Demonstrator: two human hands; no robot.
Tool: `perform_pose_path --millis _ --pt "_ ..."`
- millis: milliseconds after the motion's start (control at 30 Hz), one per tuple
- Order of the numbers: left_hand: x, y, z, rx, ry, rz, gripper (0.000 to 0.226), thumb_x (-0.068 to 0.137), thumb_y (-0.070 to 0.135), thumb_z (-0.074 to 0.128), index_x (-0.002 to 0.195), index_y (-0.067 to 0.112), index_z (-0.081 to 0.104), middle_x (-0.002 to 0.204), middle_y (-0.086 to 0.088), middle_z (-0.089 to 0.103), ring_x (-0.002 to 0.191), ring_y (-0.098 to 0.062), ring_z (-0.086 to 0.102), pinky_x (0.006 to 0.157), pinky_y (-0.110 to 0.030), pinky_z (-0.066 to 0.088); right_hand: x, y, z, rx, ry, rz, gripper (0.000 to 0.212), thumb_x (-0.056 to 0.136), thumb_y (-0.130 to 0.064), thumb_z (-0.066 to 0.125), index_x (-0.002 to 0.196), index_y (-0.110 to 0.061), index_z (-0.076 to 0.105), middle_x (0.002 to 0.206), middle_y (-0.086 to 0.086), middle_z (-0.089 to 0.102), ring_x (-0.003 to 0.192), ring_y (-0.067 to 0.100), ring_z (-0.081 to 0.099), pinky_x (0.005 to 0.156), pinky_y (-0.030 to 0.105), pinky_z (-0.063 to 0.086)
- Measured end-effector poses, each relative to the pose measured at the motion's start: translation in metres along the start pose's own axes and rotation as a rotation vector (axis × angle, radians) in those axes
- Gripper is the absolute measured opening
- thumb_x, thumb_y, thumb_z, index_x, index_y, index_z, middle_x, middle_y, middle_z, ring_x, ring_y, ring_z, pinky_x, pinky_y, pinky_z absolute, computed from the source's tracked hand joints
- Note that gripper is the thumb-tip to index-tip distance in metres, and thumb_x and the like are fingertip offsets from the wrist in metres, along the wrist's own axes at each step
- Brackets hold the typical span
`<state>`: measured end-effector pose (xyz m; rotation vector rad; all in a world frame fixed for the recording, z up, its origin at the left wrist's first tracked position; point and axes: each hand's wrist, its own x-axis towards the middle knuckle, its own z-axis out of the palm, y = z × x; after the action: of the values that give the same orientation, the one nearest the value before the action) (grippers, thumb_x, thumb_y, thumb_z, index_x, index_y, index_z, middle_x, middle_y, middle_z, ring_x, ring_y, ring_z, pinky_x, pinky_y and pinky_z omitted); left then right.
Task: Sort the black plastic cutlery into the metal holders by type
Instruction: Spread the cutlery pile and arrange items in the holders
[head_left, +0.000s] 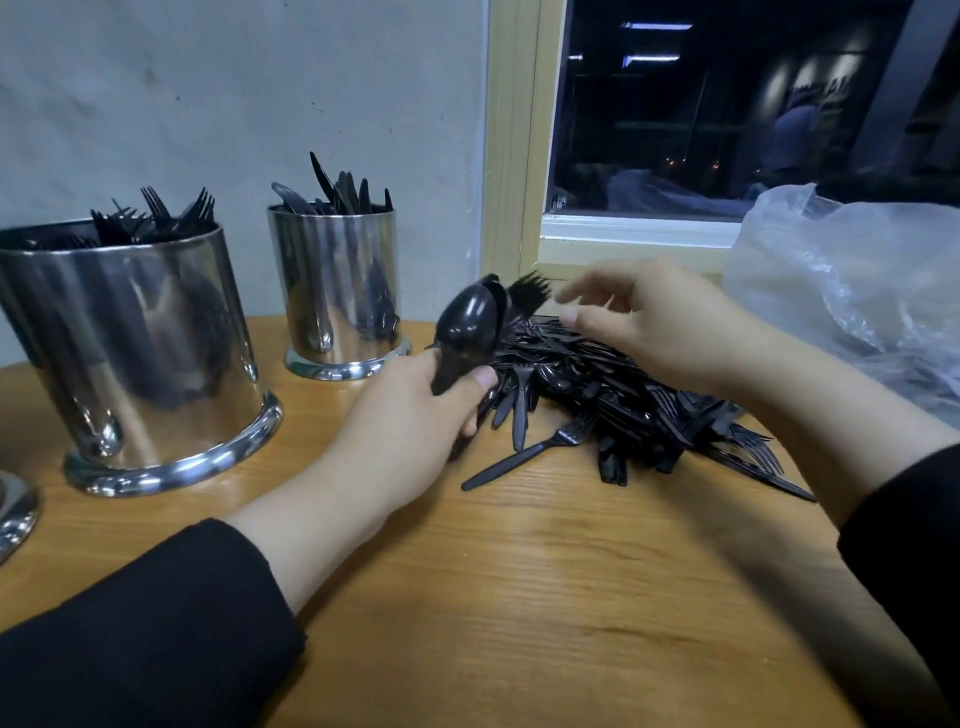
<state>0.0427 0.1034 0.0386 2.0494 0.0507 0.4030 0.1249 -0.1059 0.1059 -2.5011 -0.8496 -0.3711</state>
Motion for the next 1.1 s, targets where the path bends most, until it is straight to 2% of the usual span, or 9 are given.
perform_pose_path --millis 100,200,300,533,700,767,900,967,1100 --pt "0.000 -0.003 -0.002 -0.170 0.016 -0.070 0.038 0.098 0.038 0.067 0.071 0.011 0.060 0.049 0.003 0.045 0.042 -0.012 0.036 0.042 -0.019 0.029 -0.002 0.011 0.014 -0.196 -0.263 -0.005 0.015 0.095 -0.041 0.064 0.108 -0.037 0.070 0.103 -0.016 0.062 0.097 0.009 0.061 0.085 0.031 0.050" --pt "0.001 -0.005 -0.002 -0.325 -0.029 -0.125 0.028 0.100 0.029 0.063 0.096 0.002 0.067 0.061 -0.002 0.051 0.046 -0.013 0.033 0.040 -0.020 0.023 -0.007 0.016 0.030 -0.411 -0.440 0.003 0.022 0.096 -0.046 0.060 0.116 -0.042 0.067 0.120 -0.013 0.049 0.114 0.013 0.044 0.100 0.041 0.038" --pt "0.002 -0.003 -0.002 -0.427 -0.052 -0.148 0.021 0.101 0.020 0.056 0.116 0.009 0.068 0.068 0.000 0.060 0.045 -0.011 0.033 0.043 -0.022 0.020 -0.010 0.018 0.039 -0.555 -0.475 0.024 0.031 0.098 -0.051 0.053 0.127 -0.043 0.060 0.124 -0.008 0.044 0.121 0.019 0.039 0.100 0.046 0.035" --pt "0.003 -0.006 -0.005 -0.355 -0.016 -0.117 0.025 0.101 0.022 0.059 0.105 0.000 0.070 0.088 -0.031 0.066 0.046 -0.013 0.035 0.042 -0.023 0.024 -0.010 0.019 0.037 -0.576 -0.481 0.023 0.027 0.098 -0.049 0.056 0.123 -0.039 0.060 0.114 -0.005 0.042 0.115 0.020 0.039 0.096 0.044 0.035" --pt "0.004 -0.006 -0.008 -0.098 0.077 -0.014 0.028 0.100 0.028 0.062 0.080 0.014 0.075 0.057 0.003 0.061 0.051 -0.012 0.045 0.052 -0.025 0.036 -0.006 0.019 0.028 -0.379 -0.331 -0.042 0.003 0.096 -0.038 0.063 0.098 -0.038 0.061 0.108 -0.008 0.050 0.107 0.017 0.048 0.096 0.041 0.040" --pt "0.006 -0.006 -0.009 -0.055 0.113 0.009 0.030 0.099 0.030 0.063 0.075 0.015 0.074 0.060 -0.005 0.064 0.054 -0.016 0.048 0.057 -0.028 0.036 -0.004 0.014 0.020 -0.208 -0.237 -0.054 0.005 0.095 -0.034 0.066 0.092 -0.034 0.062 0.100 -0.012 0.061 0.096 0.013 0.058 0.088 0.034 0.048" --pt "0.004 -0.006 -0.008 -0.015 0.050 0.001 0.025 0.100 0.030 0.063 0.083 0.015 0.074 0.065 -0.004 0.070 0.053 -0.010 0.053 0.056 -0.024 0.040 -0.005 0.002 0.007 0.109 -0.062 -0.055 0.006 0.090 -0.032 0.074 0.089 -0.026 0.072 0.077 -0.011 0.071 0.069 -0.004 0.061 0.062 0.010 0.044" --pt "0.001 -0.003 -0.005 -0.101 -0.047 -0.044 0.017 0.102 0.026 0.062 0.092 0.017 0.073 0.075 -0.004 0.075 0.055 -0.014 0.060 0.051 -0.022 0.044 -0.004 0.002 0.006 0.151 0.012 -0.049 0.008 0.088 -0.032 0.076 0.087 -0.026 0.071 0.073 -0.010 0.069 0.064 -0.003 0.056 0.058 0.011 0.041" --pt "-0.004 0.001 -0.002 -0.218 -0.169 -0.072 0.013 0.104 0.023 0.057 0.107 0.019 0.069 0.088 -0.007 0.078 0.058 -0.023 0.060 0.038 -0.019 0.030 0.002 0.009 0.012 0.206 0.059 -0.037 0.023 0.085 -0.029 0.079 0.093 -0.029 0.058 0.079 -0.009 0.062 0.066 0.003 0.053 0.066 0.020 0.044"
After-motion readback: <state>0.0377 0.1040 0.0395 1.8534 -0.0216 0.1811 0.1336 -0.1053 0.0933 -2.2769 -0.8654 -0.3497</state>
